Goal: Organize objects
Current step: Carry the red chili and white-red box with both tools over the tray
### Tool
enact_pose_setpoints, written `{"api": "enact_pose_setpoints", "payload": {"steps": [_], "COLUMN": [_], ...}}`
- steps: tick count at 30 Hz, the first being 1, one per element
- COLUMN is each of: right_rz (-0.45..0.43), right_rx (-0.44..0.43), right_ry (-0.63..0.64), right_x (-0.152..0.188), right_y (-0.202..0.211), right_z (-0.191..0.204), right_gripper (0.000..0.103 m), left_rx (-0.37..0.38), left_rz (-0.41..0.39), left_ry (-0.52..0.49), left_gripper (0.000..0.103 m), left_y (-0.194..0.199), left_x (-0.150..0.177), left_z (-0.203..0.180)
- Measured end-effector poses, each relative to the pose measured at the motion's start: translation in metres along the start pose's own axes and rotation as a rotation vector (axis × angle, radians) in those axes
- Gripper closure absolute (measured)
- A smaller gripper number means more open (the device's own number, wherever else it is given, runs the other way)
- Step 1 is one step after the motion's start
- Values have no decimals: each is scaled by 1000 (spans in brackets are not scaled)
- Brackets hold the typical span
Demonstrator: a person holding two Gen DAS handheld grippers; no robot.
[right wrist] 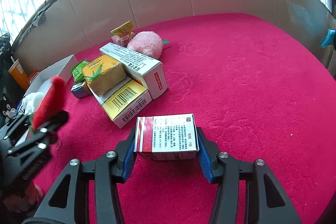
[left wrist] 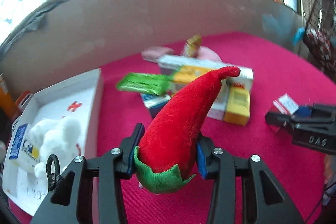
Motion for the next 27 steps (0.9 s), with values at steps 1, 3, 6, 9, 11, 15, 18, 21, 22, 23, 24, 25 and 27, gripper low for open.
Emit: {"api": "enact_pose_setpoints", "payload": {"steps": [1, 3, 6, 9, 11, 15, 18, 21, 22, 23, 24, 25, 27], "right_rz": [0, -2, -3, -2, -3, -2, -1, -2, -4, -6, -7, -8, -10], "right_rx": [2, 9, 19, 27, 32, 37, 41, 44, 48, 50, 51, 51, 52], "right_ry": [0, -1, 0, -4, -4, -2, -1, 0, -4, -8, -13, -14, -16], "right_x": [0, 1, 1, 0, 0, 0, 0, -1, -1, 0, 0, 0, 0], "right_y": [0, 1, 1, 1, 1, 1, 1, 0, 1, 1, 1, 1, 2], "right_z": [0, 0, 0, -1, -2, -1, -1, -2, -3, -4, -5, -6, -6], "right_gripper": [48, 48, 48, 48, 48, 48, 48, 48, 48, 48, 48, 48, 47], "left_rx": [-8, -16, -19, -29, -37, -52, -64, -78, -85, -90, -92, -94, -102], "left_rz": [-5, 2, 2, 1, 3, 4, 0, 1, 6, 8, 9, 10, 13], "left_ry": [17, 28, 40, 64, 81, 98, 104, 104, 103, 104, 107, 112, 123], "left_gripper": [60, 60, 60, 60, 60, 60, 60, 60, 60, 60, 60, 60, 60], "left_y": [1, 1, -3, -3, -2, -1, -1, -1, -2, -2, -2, -2, -3], "left_x": [1, 0, -3, -4, -3, -2, -1, -1, 0, 0, 0, 0, 0], "left_z": [3, 4, 7, 11, 14, 17, 18, 17, 16, 16, 16, 17, 19]}}
Point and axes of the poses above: each gripper's, at about its wrist camera, not at the fingertips, and y roughly against the way its jaws point, z to its left, x to its underside, the point moved 1 cm from there along -y, roughly the way its jaws point, and after that the axes turned 9 degrees about z, right-handed, at the moved point
